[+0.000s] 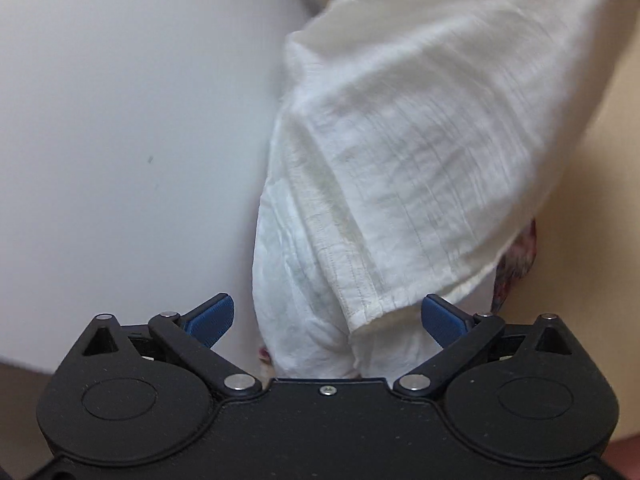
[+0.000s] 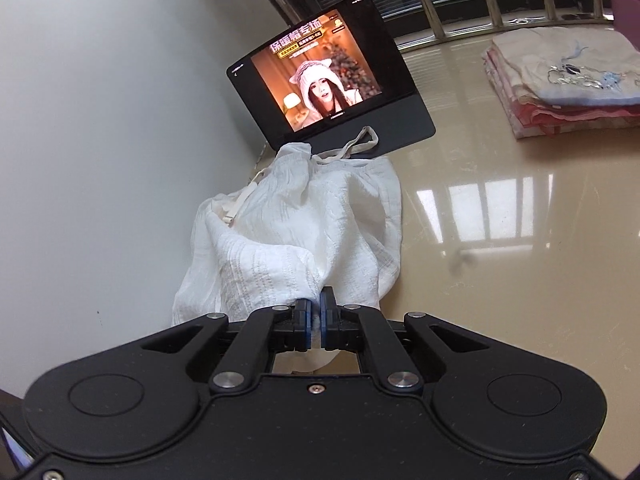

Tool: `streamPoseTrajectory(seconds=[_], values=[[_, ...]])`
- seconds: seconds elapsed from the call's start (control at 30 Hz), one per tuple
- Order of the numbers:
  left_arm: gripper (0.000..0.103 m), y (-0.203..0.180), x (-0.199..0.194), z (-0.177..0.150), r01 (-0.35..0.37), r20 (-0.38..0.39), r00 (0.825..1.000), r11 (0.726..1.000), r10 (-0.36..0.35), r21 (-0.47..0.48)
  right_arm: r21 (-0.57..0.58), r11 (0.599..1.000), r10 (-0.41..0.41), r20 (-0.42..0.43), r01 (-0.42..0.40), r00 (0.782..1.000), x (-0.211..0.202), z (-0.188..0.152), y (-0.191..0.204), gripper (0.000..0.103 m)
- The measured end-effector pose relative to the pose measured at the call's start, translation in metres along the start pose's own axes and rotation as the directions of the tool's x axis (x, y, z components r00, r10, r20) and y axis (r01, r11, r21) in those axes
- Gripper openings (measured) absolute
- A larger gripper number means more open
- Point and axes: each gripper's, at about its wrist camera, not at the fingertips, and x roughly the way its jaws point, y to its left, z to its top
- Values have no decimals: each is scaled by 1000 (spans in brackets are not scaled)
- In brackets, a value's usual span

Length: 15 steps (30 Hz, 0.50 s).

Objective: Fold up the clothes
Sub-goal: 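Grasp the white dress with the right gripper while the left gripper grasps it too, then lift the white dress with both grippers, pulling it off the floral cloth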

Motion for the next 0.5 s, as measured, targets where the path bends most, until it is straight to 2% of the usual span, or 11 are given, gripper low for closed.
streamPoseTrajectory(seconds=[0.03, 0.13, 0.2, 0.3, 0.4, 0.47, 0.5], values=[[96, -5, 1, -2, -14, 2, 1000, 999, 14, 52, 9, 1000, 0, 2, 0, 1000, 0, -1, -1, 3], [87, -10, 1, -12, -47, 30, 999, 991, 43, 128, 22, 1000, -2, 1, 2, 1000, 2, -1, -2, 3], [84, -11, 3, -16, -63, 55, 997, 987, 56, 150, 16, 1000, -5, -3, 5, 1000, 3, -1, -2, 3], [73, -11, 7, -18, -72, 94, 994, 983, 57, 167, -7, 1000, -13, -12, 13, 1000, 5, -2, 0, 4], [53, -6, 7, -15, -89, 155, 986, 983, 64, 161, -34, 999, -24, -21, 23, 999, 8, -4, 1, 4], [35, 1, 4, -11, -97, 201, 977, 986, 69, 133, -59, 998, -40, -28, 38, 999, 11, -5, 1, 4], [33, 7, 1, -10, -87, 220, 974, 990, 62, 109, -73, 996, -51, -32, 48, 998, 13, -6, 1, 4]])
